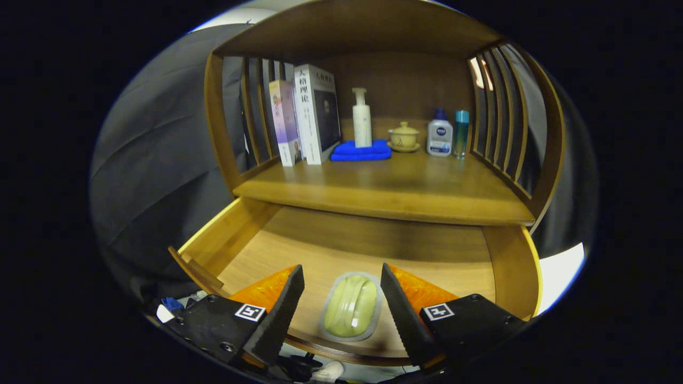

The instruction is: Pull open the drawer, take out the items inside it, and place them on the countertop above the cabinet.

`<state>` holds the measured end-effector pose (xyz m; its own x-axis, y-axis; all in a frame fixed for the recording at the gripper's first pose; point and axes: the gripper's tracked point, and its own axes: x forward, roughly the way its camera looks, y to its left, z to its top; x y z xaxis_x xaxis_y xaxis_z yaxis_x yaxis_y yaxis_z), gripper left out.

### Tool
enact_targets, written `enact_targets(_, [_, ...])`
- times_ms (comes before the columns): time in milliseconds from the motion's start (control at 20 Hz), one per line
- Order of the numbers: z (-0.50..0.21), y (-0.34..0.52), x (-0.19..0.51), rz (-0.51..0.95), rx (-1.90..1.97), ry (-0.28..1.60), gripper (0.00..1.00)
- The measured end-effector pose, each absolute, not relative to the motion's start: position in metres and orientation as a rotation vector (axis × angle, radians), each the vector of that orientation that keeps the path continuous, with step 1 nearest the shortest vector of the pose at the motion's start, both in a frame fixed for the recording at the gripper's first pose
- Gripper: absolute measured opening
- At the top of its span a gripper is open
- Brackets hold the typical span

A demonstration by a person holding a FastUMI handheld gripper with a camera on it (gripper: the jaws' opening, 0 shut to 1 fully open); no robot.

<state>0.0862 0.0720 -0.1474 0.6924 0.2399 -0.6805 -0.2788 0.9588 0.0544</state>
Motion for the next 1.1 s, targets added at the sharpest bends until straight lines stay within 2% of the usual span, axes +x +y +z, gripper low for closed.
enact_targets(400, [-0.196,0.077,0.086,0.3,-0.033,0.971,0.92])
enact_targets(550, [-0.2,0.069,0.085,0.276,-0.047,1.022,0.87])
enact_targets(700, [-0.216,0.062,0.085,0.25,-0.062,1.079,0.62])
enact_targets(850, [-0.213,0.065,0.085,0.271,-0.063,1.083,0.48])
enact_targets(950, [-0.21,0.062,0.085,0.249,-0.049,1.07,0.19])
enact_targets(1100, [-0.204,0.063,0.09,0.265,-0.069,1.012,0.19])
